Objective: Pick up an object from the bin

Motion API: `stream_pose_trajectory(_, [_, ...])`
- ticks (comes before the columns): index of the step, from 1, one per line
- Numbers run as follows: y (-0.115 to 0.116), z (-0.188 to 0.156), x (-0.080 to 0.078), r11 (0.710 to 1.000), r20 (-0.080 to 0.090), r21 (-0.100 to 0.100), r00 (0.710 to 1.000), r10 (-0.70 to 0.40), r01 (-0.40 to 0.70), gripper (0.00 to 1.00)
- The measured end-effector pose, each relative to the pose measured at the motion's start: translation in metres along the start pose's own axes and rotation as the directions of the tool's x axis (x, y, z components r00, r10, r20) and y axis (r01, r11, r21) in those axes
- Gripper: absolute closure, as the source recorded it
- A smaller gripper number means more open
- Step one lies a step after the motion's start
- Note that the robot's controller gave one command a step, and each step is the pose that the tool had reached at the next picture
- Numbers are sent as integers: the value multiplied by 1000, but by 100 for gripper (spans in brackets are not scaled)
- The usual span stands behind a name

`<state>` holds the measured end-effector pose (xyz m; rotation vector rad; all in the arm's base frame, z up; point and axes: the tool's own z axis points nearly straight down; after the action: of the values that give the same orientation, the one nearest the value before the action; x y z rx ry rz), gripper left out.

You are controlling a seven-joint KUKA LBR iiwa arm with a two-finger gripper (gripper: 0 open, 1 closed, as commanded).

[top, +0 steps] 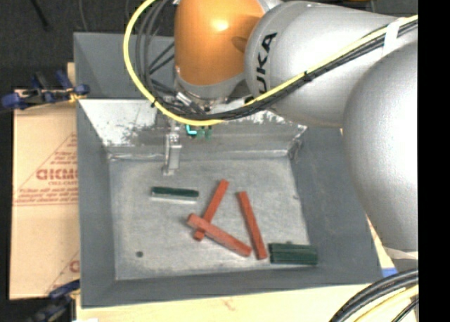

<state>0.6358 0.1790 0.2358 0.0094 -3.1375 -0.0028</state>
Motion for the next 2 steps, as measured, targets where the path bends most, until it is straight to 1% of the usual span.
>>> stream_pose_trajectory(1, [-40, 143, -6, 957, 1, 4, 957, -290, 290, 0])
stream_pose_trajectory(2, [-65, 163, -5, 800, 8, 7, 799, -601, 601, 0])
